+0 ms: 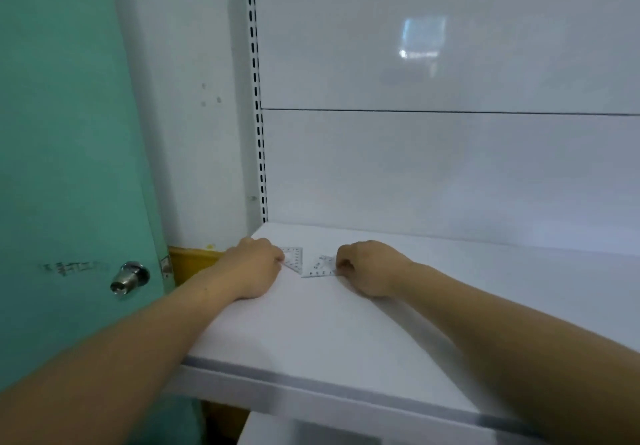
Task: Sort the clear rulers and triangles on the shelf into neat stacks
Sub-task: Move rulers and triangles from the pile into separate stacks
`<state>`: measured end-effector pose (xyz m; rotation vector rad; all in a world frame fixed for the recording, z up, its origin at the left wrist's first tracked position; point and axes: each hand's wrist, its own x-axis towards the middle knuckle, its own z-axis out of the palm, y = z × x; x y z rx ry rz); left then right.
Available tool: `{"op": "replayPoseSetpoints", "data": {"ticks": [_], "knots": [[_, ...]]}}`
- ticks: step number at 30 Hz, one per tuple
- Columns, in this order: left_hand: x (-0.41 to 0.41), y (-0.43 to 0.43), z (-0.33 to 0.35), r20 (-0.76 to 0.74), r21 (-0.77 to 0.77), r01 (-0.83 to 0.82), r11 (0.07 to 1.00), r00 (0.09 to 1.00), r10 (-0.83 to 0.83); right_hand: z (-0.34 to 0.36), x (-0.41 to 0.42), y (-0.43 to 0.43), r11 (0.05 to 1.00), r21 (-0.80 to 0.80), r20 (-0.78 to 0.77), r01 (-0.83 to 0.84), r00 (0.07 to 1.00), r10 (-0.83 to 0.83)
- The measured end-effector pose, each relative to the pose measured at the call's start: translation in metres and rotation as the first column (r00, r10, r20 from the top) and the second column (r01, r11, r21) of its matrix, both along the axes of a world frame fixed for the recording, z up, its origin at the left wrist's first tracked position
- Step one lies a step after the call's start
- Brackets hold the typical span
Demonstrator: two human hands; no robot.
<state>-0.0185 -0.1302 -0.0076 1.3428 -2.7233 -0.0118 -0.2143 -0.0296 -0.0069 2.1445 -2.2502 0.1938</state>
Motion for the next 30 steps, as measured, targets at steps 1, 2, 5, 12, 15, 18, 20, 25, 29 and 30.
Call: {"op": "replayPoseSetpoints", "data": {"ticks": [1, 2, 5, 12, 15, 18, 20, 25, 29, 30], "knots": [[0.004, 0.004, 0.001, -0.008, -0.015, 0.036, 0.999, 0.999, -0.036, 0.0, 0.003, 0.007, 1.0, -0.006, 0.017, 0.029, 0.999, -0.028], [0.009, 0.009, 0.001, -0.018, -0.016, 0.077, 0.997, 0.997, -0.077, 0.0, 0.007, 0.014, 0.998, -0.008, 0.032, 0.058, 0.998, -0.058], [0.027, 0.029, -0.002, -0.099, 0.064, 0.166, 0.984, 0.982, -0.159, -0.004, 0.023, 0.037, 0.99, -0.014, 0.056, 0.14, 0.989, -0.139], [0.071, 0.071, -0.009, -0.287, 0.044, 0.196, 0.98, 0.942, -0.176, -0.013, 0.07, 0.091, 0.955, -0.102, 0.151, 0.278, 0.953, -0.261], [0.084, 0.081, -0.015, -0.299, -0.002, 0.174, 0.985, 0.94, -0.167, -0.014, 0.092, 0.106, 0.941, -0.121, 0.184, 0.315, 0.939, -0.291], [0.095, 0.095, -0.025, -0.361, -0.062, 0.176, 0.982, 0.914, -0.187, -0.019, 0.109, 0.128, 0.944, -0.143, 0.235, 0.298, 0.937, -0.26], [0.102, 0.103, -0.032, -0.417, -0.105, 0.182, 0.978, 0.884, -0.21, -0.027, 0.118, 0.143, 0.936, -0.213, 0.2, 0.282, 0.95, -0.24], [0.113, 0.111, -0.041, -0.506, -0.126, 0.203, 0.971, 0.829, -0.239, -0.046, 0.128, 0.166, 0.906, -0.355, 0.079, 0.231, 0.973, -0.218], [0.119, 0.116, -0.038, -0.474, -0.05, 0.226, 0.973, 0.852, -0.222, -0.049, 0.126, 0.171, 0.883, -0.417, 0.118, 0.217, 0.976, -0.184], [0.12, 0.117, -0.037, -0.457, -0.059, 0.239, 0.969, 0.857, -0.239, -0.049, 0.125, 0.172, 0.88, -0.418, 0.138, 0.225, 0.973, -0.183]]}}
